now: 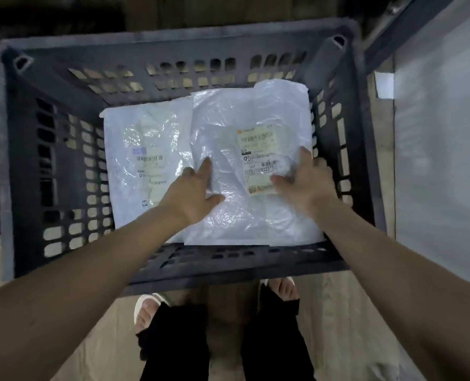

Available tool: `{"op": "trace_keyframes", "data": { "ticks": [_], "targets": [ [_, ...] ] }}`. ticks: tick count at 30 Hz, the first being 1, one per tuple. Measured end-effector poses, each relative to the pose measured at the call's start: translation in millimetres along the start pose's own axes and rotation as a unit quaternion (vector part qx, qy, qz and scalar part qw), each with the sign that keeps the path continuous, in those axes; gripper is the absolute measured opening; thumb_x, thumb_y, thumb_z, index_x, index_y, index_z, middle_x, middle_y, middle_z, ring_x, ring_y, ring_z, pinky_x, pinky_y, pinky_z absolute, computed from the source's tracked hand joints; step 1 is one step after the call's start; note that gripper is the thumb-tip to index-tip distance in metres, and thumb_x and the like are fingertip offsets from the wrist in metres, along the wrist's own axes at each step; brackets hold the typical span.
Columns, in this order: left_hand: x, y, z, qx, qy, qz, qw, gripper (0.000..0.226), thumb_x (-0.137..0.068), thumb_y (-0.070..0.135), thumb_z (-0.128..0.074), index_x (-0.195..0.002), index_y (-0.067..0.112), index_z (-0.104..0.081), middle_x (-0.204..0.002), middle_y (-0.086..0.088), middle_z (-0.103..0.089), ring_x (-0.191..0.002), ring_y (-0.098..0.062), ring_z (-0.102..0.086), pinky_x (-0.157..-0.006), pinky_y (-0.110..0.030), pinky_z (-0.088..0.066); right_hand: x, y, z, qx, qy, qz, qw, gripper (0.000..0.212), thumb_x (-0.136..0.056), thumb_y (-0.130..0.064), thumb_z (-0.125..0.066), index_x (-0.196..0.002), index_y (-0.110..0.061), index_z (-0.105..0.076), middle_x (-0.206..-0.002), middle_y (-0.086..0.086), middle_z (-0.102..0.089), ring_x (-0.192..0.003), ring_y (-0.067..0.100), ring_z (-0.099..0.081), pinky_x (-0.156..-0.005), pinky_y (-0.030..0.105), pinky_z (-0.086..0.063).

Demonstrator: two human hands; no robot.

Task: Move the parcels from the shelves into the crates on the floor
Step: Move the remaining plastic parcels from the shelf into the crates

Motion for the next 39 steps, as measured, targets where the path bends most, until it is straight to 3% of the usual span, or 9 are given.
{"op": "trace_keyframes", "data": {
  "ticks": [8,10,12,14,17,20,29,33,39],
  "targets": [
    [-42,-14,-31,-0.238,-0.019,-0.054,0.97,0.092,-0.09,0.056,-0.047,-0.15,0.015,0.011,-0.142,-0.012,-0.027,-0.106,-0.029,-0.056,-0.083,-0.034,-0.045,-67,6,-60,0.099,-0.003,0.013,0.995,0.084,-0.081,-0.037,-0.07,-0.141,-0.021,-0.014,-0.136,0.02,-0.028,-0.115,0.036,-0.044,-0.096,0.047,-0.044],
    [-51,-13,-23,-0.336,0.045,-0.085,0.937,0.095,-0.081,0.071,-0.045,-0.15,0.014,-0.014,-0.134,-0.008,-0.044,-0.11,-0.027,-0.053,-0.088,-0.034,-0.041,-77,-9,-57,0.184,0.018,0.09,0.979,0.1,-0.082,-0.031,-0.068,-0.147,-0.028,0.007,-0.151,0.021,-0.002,-0.131,0.038,-0.029,-0.106,0.047,-0.035],
    [-56,-5,-9,-0.38,0.146,-0.153,0.9,0.088,-0.064,0.079,-0.056,-0.122,0.013,-0.059,-0.103,-0.009,-0.061,-0.094,-0.028,-0.054,-0.078,-0.036,-0.038,-85,-28,-50,0.258,0.021,0.189,0.947,0.109,-0.082,-0.025,-0.068,-0.147,-0.027,0.019,-0.153,0.017,0.02,-0.141,0.037,-0.007,-0.113,0.05,-0.021],
    [-62,-1,-3,-0.375,0.223,-0.211,0.875,0.082,-0.052,0.078,-0.064,-0.1,0.012,-0.068,-0.095,-0.016,-0.058,-0.089,-0.031,-0.047,-0.073,-0.039,-0.031,-95,-39,-47,0.313,-0.015,0.231,0.921,0.12,-0.077,-0.03,-0.074,-0.146,-0.025,0.025,-0.151,0.014,0.03,-0.144,0.034,0.011,-0.116,0.053,-0.009],
    [-79,1,-1,-0.393,0.184,-0.159,0.887,0.118,-0.06,0.087,-0.039,-0.146,0.008,-0.023,-0.148,-0.028,-0.019,-0.136,-0.041,-0.017,-0.108,-0.051,-0.017,-111,-41,-50,0.343,-0.078,0.224,0.909,0.134,-0.069,-0.042,-0.081,-0.143,-0.028,0.03,-0.151,0.011,0.035,-0.143,0.03,0.019,-0.116,0.052,-0.002],
    [-98,-9,-6,-0.389,0.104,-0.092,0.911,0.127,-0.063,0.092,-0.027,-0.144,0.011,0.025,-0.149,-0.017,0.033,-0.138,-0.033,0.031,-0.113,-0.052,0.016,-125,-41,-56,0.343,-0.108,0.227,0.905,0.14,-0.065,-0.045,-0.082,-0.14,-0.031,0.035,-0.15,0.006,0.038,-0.143,0.026,0.021,-0.116,0.049,0.001],
    [-87,6,-13,-0.428,0.09,-0.098,0.894,0.116,-0.077,0.082,-0.03,-0.144,0.002,0.022,-0.151,-0.023,0.026,-0.139,-0.041,0.024,-0.109,-0.054,0.017,-103,-20,-63,0.31,-0.101,0.192,0.926,0.122,-0.081,-0.039,-0.07,-0.141,-0.021,0.034,-0.15,0.015,0.034,-0.144,0.03,0.017,-0.117,0.051,-0.003],
    [-70,-2,-37,-0.431,0.038,-0.123,0.893,0.113,-0.081,0.076,-0.032,-0.132,-0.004,0.031,-0.142,-0.022,0.038,-0.135,-0.041,0.031,-0.108,-0.049,0.021,-82,0,-90,0.373,-0.184,0.125,0.901,0.146,-0.067,-0.042,-0.082,-0.129,-0.013,0.047,-0.138,0.018,0.049,-0.139,0.034,0.029,-0.116,0.051,0.005],
    [-69,-2,-40,-0.454,0.01,-0.119,0.883,0.115,-0.079,0.078,-0.033,-0.141,-0.002,0.024,-0.146,-0.023,0.035,-0.136,-0.041,0.029,-0.111,-0.049,0.017,-83,-6,-98,0.401,-0.165,0.114,0.894,0.148,-0.065,-0.055,-0.078,-0.12,-0.005,0.05,-0.137,0.027,0.047,-0.138,0.041,0.027,-0.117,0.05,0.006]
  ]
}}
Point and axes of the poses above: each hand's wrist, its own x-axis away from the middle knuckle, its own z-axis out of the back of the hand, y = z × x, the point moved 5 cm from there along -x, towards the middle knuckle
